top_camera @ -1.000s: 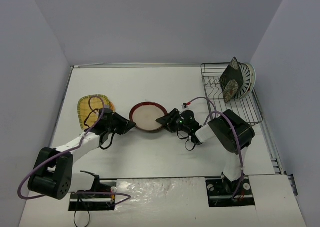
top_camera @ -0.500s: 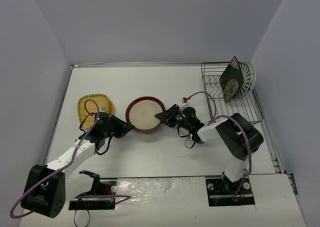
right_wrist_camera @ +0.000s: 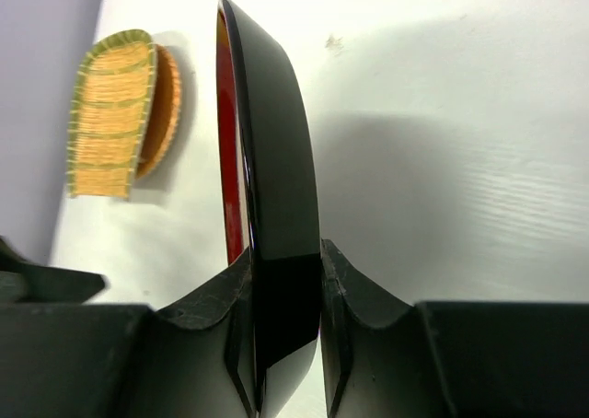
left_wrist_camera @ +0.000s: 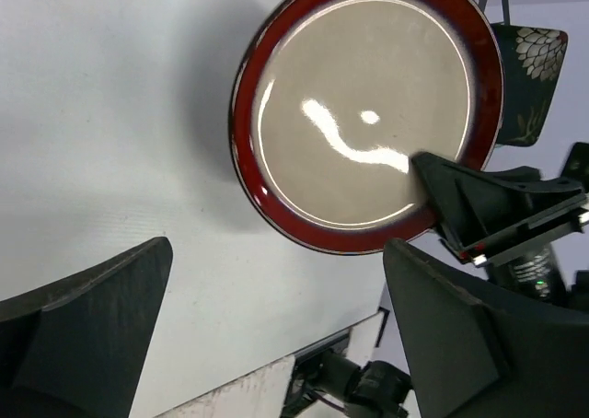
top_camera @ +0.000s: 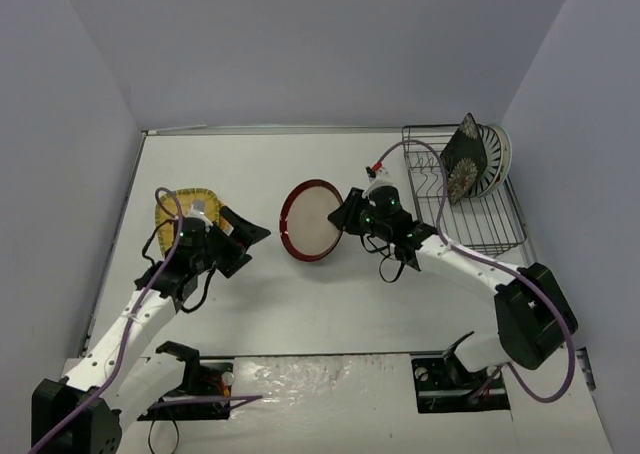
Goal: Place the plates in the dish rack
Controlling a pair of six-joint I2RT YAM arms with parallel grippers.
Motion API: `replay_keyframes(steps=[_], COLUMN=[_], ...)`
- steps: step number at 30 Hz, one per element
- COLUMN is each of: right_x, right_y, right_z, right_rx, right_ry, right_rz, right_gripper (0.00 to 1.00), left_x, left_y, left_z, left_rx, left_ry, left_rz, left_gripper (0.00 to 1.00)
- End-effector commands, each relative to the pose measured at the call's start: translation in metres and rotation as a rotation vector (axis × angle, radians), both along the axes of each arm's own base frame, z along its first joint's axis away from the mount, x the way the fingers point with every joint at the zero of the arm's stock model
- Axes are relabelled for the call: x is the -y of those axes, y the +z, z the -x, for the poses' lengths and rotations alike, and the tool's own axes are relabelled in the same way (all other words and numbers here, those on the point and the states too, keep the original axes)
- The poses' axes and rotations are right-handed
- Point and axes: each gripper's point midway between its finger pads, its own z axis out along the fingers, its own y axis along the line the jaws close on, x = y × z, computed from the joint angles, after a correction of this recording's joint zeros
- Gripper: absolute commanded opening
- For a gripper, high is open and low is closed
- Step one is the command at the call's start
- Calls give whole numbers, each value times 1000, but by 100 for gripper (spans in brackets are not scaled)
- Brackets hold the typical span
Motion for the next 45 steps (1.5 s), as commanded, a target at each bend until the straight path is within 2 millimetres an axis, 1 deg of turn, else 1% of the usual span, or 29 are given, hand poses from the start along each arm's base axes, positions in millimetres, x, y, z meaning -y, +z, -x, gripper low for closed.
replay_keyframes(steps=[1, 2, 3, 5, 7, 8, 9, 10, 12, 13, 15, 16, 18, 19, 20, 21, 24, 26, 30, 32, 36, 39, 45], right_x=[33, 48, 59, 87, 122, 127, 149, 164, 191, 200, 228, 239, 255, 266, 274, 281, 294, 302, 314, 313, 314, 314, 316], right_y=[145, 158, 172, 190, 207, 212, 217, 225, 238, 240, 248, 245, 249, 247, 242, 241, 231, 223, 213, 211, 199, 199, 213], right_z=[-26, -27, -29, -37, -48, -49, -57, -61, -70, -74, -84, -91, -97, -104, -112, -118, -136, -150, -166, -169, -177, -179, -177], right_rx=[396, 438, 481, 517, 542, 550, 551, 559, 584, 586, 590, 582, 591, 592, 586, 587, 571, 558, 534, 539, 519, 524, 559], right_ry=[-78, -99, -121, -175, -245, -254, -303, -335, -387, -401, -459, -469, -495, -517, -522, -534, -534, -526, -549, -542, -534, -534, -555], right_rz=[94, 172, 219, 345, 426, 438, 453, 460, 534, 561, 618, 651, 679, 695, 716, 732, 778, 803, 845, 848, 860, 857, 862], right_gripper=[0, 0, 0, 0, 0, 0, 0, 0, 0, 0, 0, 0, 0, 0, 0, 0, 0, 0, 0, 0, 0, 0, 0], left_x=[-30, -42, -48, -68, -87, -90, -96, -100, -104, -105, -107, -108, -107, -106, -104, -100, -97, -100, -106, -106, -107, -107, -110], left_y=[32, 31, 35, 39, 45, 45, 46, 47, 46, 45, 40, 39, 36, 35, 35, 37, 33, 34, 34, 33, 31, 31, 29], left_z=[7, 13, 14, 23, 26, 29, 30, 31, 33, 33, 33, 33, 33, 33, 32, 31, 31, 31, 30, 30, 28, 27, 25], left_rx=[103, 105, 127, 142, 161, 162, 163, 167, 179, 179, 179, 185, 188, 200, 212, 236, 263, 271, 263, 259, 245, 245, 236], left_ry=[-43, -54, -71, -70, -45, -45, -37, -34, -51, -55, -71, -84, -99, -119, -134, -147, -163, -148, -115, -115, -113, -114, -104], left_rz=[-266, -362, -415, -541, -642, -660, -688, -713, -751, -761, -785, -801, -810, -816, -819, -808, -802, -810, -826, -827, -831, -827, -828], left_gripper=[97, 97, 97, 97, 97, 97, 97, 97, 97, 97, 97, 97, 97, 97, 97, 97, 97, 97, 97, 97, 97, 97, 97])
